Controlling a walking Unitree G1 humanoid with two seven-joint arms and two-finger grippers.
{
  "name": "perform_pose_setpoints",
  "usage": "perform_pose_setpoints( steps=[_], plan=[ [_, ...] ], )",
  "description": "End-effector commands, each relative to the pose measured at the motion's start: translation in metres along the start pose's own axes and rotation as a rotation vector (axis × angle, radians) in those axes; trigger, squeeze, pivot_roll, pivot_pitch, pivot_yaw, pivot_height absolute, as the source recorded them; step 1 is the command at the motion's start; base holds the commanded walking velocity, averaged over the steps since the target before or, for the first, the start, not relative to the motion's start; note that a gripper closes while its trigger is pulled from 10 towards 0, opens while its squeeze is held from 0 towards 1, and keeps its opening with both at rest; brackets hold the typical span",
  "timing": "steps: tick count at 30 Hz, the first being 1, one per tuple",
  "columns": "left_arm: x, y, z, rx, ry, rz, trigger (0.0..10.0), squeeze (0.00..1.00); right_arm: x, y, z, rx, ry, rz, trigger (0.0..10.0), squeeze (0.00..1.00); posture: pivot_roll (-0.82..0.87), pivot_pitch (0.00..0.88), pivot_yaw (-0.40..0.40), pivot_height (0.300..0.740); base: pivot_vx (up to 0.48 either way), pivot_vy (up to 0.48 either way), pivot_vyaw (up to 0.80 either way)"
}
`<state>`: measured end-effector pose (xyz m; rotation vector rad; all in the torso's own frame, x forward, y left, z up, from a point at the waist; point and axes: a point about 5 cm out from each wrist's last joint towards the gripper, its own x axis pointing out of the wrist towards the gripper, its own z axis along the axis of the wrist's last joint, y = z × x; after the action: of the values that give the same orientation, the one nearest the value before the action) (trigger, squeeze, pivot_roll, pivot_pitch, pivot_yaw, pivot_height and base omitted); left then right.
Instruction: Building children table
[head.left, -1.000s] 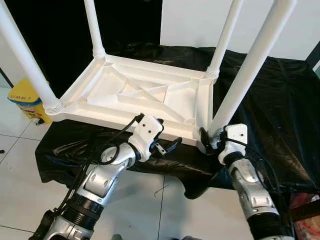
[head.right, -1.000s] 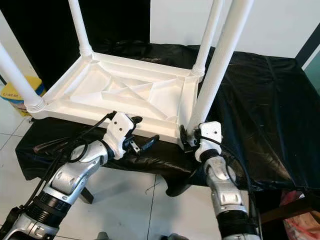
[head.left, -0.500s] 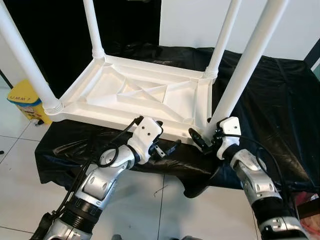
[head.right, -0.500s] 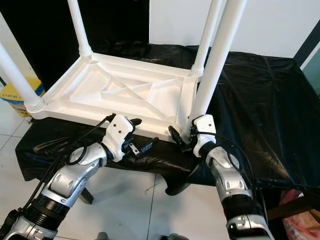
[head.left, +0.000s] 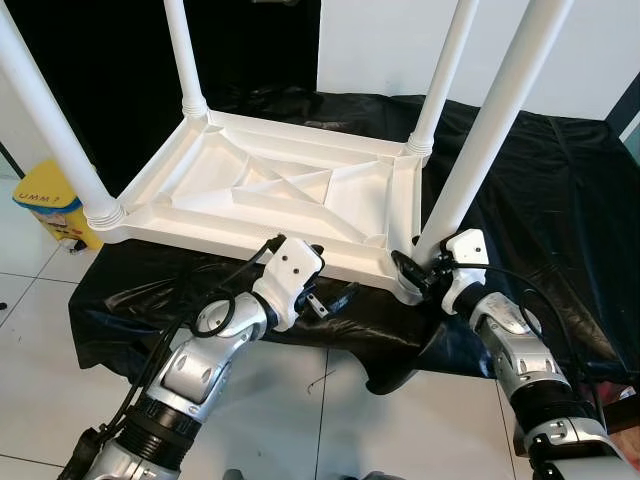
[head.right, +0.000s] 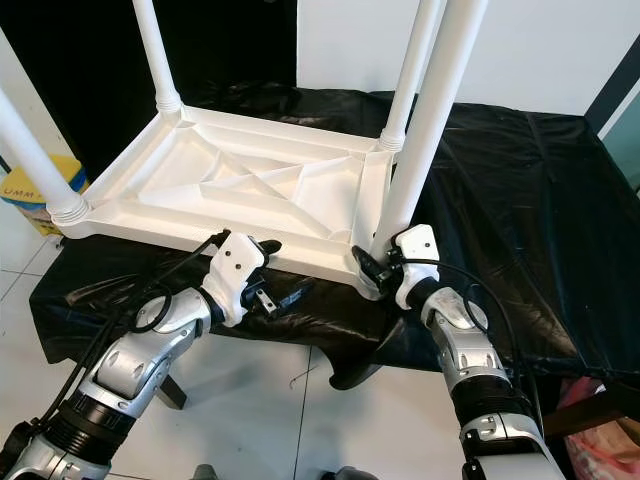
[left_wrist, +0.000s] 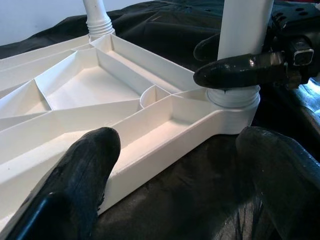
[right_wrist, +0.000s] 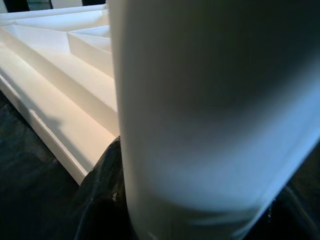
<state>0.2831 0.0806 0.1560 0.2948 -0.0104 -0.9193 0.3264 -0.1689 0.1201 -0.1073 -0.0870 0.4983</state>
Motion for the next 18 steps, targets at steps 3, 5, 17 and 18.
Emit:
perform_pose_setpoints(
  steps=[3, 5, 17, 18],
  plan=[
    [0.000, -0.007, 0.001, -0.001, 0.001, -0.060, 10.0, 0.00, -0.007, -0.001, -0.014, 0.015, 0.065, -0.070, 10.0, 0.00, 0.03, 0.091, -0.083, 0.740, 0.000, 0.000, 0.00],
    [0.000, -0.007, 0.000, -0.002, 0.003, -0.058, 10.0, 0.00, -0.007, 0.000, -0.016, 0.023, 0.071, -0.115, 10.0, 0.00, 0.03, 0.091, -0.086, 0.740, 0.000, 0.000, 0.00],
    [0.002, -0.006, -0.002, 0.011, 0.015, -0.046, 10.0, 0.00, -0.014, 0.020, -0.018, 0.082, 0.075, -0.463, 10.0, 0.00, 0.02, 0.089, -0.091, 0.740, 0.000, 0.000, 0.00],
    [0.002, -0.006, -0.002, 0.011, 0.015, -0.046, 10.0, 0.00, -0.014, 0.020, -0.018, 0.082, 0.075, -0.463, 10.0, 0.00, 0.02, 0.089, -0.091, 0.740, 0.000, 0.000, 0.00]
  ],
)
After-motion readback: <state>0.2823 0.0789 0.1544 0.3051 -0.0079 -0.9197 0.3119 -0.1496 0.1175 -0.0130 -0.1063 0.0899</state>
